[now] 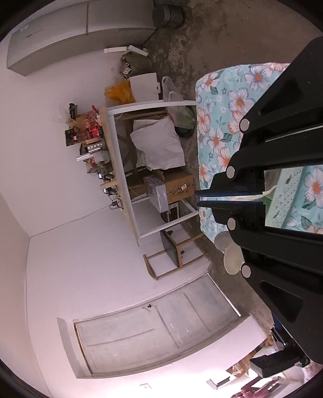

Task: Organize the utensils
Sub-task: 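Move both grippers toward the wooden chopsticks on the quilt, then close the left gripper on the wooden chopsticks and lift them, then grasp some chopsticks with the right gripper while the left gripper holds the rest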

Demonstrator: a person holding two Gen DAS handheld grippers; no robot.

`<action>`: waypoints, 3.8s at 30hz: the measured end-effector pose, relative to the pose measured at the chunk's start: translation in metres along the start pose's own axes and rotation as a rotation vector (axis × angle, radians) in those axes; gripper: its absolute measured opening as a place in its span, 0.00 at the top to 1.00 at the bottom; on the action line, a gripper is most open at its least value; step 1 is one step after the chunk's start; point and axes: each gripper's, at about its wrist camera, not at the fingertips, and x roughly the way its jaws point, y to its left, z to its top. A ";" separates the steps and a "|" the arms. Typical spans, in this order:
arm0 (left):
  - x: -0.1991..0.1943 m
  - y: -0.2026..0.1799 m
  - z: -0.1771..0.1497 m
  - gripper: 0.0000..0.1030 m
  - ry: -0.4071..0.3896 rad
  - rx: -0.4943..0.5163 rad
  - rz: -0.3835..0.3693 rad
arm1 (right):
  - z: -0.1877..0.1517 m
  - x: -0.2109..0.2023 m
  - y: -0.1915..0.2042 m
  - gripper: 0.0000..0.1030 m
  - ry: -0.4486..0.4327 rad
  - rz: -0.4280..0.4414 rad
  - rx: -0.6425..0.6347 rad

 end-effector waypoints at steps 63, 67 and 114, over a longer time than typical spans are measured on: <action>0.045 0.066 -0.097 0.84 0.339 -0.913 -0.297 | -0.205 -0.008 -0.012 0.06 0.444 -0.071 0.214; 0.050 0.069 -0.097 0.83 0.346 -0.954 -0.296 | -0.206 -0.008 -0.014 0.06 0.433 -0.059 0.230; 0.010 0.042 -0.094 0.79 0.178 -0.521 -0.104 | -0.153 0.013 0.076 0.13 0.434 -0.030 -0.169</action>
